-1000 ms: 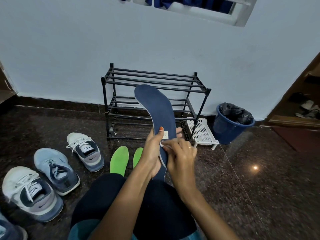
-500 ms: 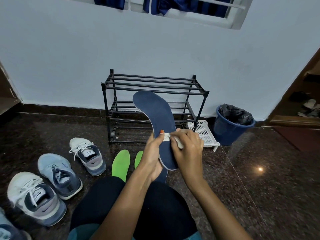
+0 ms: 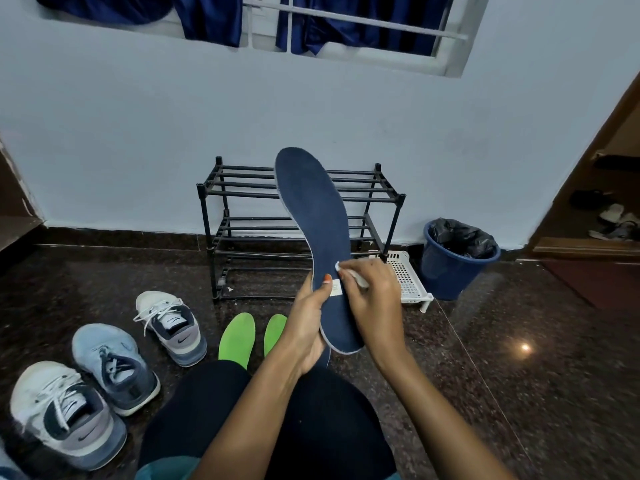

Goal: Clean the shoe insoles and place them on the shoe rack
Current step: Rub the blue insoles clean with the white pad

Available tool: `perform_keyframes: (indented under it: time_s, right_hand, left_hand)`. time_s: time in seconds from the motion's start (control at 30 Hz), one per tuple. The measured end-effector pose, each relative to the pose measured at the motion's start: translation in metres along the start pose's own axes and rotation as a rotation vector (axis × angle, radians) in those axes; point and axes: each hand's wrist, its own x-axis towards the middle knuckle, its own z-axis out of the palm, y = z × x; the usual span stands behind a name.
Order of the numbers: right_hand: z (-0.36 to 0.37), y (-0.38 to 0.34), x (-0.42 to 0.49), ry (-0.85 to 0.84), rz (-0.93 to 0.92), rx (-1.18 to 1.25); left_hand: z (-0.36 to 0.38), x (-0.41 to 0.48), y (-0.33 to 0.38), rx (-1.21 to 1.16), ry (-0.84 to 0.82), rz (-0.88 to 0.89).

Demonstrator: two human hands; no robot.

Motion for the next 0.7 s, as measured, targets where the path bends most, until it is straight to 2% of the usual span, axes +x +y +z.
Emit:
perform_keyframes:
  time_s: [0.1, 0.2, 0.3, 0.4, 0.6, 0.7]
  right_hand:
    - [-0.001, 0.001, -0.016, -0.028, -0.018, -0.032]
    - [-0.006, 0.0, -0.022, 0.039, 0.02, -0.011]
    - [-0.011, -0.003, -0.023, 0.103, 0.079, 0.072]
    - [-0.016, -0.004, -0.018, 0.088, 0.105, 0.177]
    - [-0.026, 0.021, -0.011, 0.063, 0.224, 0.253]
    - [-0.025, 0.043, -0.011, 0.08, 0.291, 0.254]
  left_hand:
    - [0.003, 0.001, -0.003, -0.01, 0.019, -0.006]
    - [0.008, 0.002, -0.005, -0.04, 0.011, -0.041]
    - [0.012, 0.003, -0.008, -0.092, -0.005, -0.058]
    - [0.012, 0.003, -0.006, -0.094, -0.051, -0.054]
    - [0.015, 0.029, 0.012, 0.148, -0.095, 0.07]
    - [0.017, 0.055, 0.013, 0.406, -0.08, 0.049]
